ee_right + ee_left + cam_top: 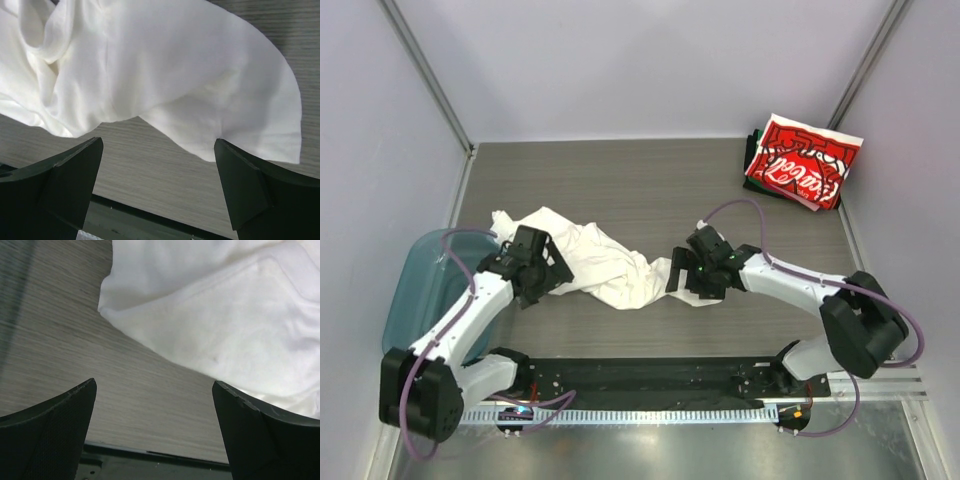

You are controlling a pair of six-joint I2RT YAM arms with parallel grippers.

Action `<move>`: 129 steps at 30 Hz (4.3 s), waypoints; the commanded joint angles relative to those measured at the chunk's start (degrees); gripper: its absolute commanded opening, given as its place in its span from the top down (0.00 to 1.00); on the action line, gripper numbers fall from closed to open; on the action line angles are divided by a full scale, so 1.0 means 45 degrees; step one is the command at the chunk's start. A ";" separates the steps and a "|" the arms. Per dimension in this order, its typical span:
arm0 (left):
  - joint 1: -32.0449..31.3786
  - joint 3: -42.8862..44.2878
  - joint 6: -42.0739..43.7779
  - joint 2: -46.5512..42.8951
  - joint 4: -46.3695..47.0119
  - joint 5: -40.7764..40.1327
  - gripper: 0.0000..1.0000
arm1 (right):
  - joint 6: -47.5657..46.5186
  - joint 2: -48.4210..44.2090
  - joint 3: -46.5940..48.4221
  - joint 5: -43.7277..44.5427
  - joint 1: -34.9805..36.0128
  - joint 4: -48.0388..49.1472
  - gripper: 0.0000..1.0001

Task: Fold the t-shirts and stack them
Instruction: Flatten the tshirt out

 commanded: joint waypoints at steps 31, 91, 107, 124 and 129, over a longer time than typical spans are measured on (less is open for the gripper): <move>0.0257 1.8464 0.1731 0.5085 -0.1495 -0.0520 1.00 | -0.3118 -0.1808 0.6591 0.0141 -0.3834 -0.4874 0.99; 0.0157 0.4024 0.1693 0.4283 0.2839 0.0693 0.09 | -0.0419 -0.1033 0.0592 0.1306 -0.0201 -0.2239 0.30; 0.2073 0.9039 0.2297 0.9617 0.2236 -0.0692 0.25 | -0.1708 -0.0290 0.0221 0.1270 -0.1275 -0.1848 0.41; 0.2131 0.9846 0.2415 1.2861 0.2019 -0.1963 0.38 | -0.1923 -0.0367 -0.0150 0.0625 -0.1432 -0.1536 0.42; 0.2132 0.9652 0.2240 1.2979 0.2116 -0.2061 0.58 | -0.1826 -0.0680 -0.0501 0.0606 -0.1471 -0.1497 0.42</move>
